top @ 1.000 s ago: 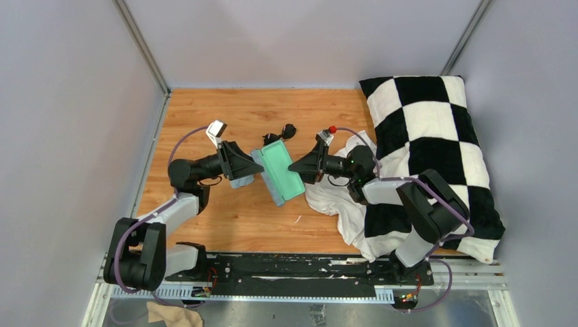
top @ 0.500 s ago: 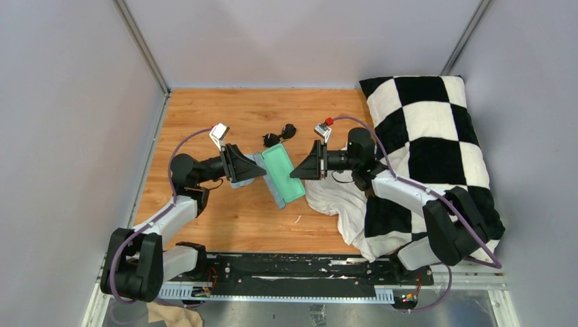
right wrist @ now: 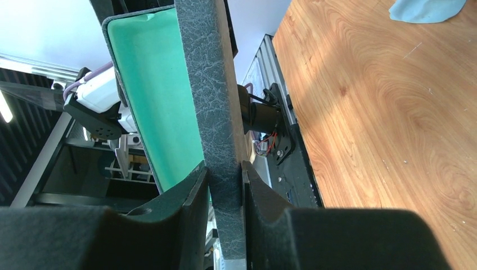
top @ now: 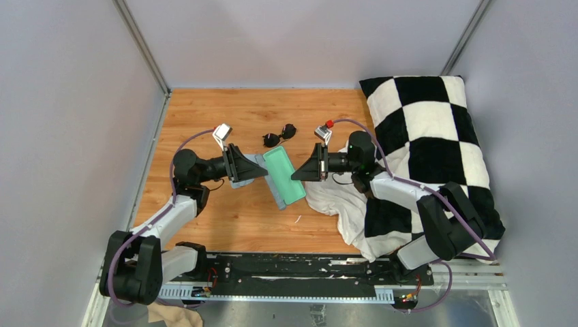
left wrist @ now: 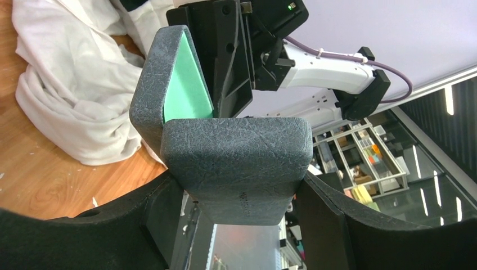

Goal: Organize the sunglasses
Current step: Open the sunglasses case, then place the sunglasses case at the center of the board.

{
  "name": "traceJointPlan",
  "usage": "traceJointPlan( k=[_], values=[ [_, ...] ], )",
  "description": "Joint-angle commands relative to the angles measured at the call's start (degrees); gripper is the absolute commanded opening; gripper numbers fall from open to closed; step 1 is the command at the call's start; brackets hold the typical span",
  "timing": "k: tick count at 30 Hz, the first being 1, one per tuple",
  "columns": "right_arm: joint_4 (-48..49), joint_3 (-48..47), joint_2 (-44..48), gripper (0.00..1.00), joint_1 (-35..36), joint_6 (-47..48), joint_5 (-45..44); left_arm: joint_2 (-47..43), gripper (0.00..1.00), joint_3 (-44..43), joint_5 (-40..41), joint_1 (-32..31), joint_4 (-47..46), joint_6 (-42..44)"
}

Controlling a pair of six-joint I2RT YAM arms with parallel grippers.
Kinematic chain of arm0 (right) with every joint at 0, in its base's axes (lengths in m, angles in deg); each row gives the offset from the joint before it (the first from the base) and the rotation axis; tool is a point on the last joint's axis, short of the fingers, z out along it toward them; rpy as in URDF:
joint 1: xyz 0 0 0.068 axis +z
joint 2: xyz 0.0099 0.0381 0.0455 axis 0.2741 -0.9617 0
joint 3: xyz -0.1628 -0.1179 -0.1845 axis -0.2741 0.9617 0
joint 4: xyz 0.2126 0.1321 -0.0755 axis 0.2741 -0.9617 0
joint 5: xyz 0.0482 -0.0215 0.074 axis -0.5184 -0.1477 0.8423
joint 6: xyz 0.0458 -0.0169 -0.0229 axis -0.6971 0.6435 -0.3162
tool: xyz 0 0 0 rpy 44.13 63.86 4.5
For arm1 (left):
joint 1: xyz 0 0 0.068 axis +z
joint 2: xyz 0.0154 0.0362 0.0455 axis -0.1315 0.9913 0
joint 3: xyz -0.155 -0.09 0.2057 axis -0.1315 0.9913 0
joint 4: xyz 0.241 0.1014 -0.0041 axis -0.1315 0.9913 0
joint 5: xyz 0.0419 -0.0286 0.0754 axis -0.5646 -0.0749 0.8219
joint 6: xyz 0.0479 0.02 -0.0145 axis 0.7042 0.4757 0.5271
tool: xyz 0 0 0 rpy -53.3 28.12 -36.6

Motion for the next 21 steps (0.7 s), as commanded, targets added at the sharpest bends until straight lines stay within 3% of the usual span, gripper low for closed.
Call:
traceJointPlan(
  k=[1, 4, 7, 11, 12, 14, 21],
  values=[
    [0.4, 1.33, 1.11, 0.0, -0.49, -1.79, -0.62, -0.87, 0.5, -2.49, 0.61, -0.2, 7.14, 7.43],
    [-1.05, 2.27, 1.57, 0.0, -0.51, -1.02, -2.45, -1.8, 0.7, -3.7, 1.88, -0.15, 12.88, 10.87],
    [-1.32, 3.17, 1.84, 0.0, -0.56, -0.97, -3.7, -2.81, 0.81, -5.9, 4.16, 0.21, 21.64, 16.07],
    [-1.94, 3.92, 1.88, 0.0, -0.83, -0.99, -4.58, -4.72, 0.99, -11.32, 10.45, 1.5, 43.9, 29.55],
    [-1.96, 4.17, 2.01, 0.0, -0.94, -1.05, -4.7, -5.26, 1.0, -13.82, 13.59, 1.56, 55.31, 34.47],
    [-1.96, 4.59, 2.14, 0.0, -1.12, -1.13, -4.95, -5.77, 1.0, -18.63, 20.21, 1.56, 67.68, 42.96],
    [-4.6, 5.59, 1.76, 0.0, -1.28, -0.02, -8.45, -8.17, 1.0, -24.69, 30.55, 1.65, 77.79, 47.39]
  ],
)
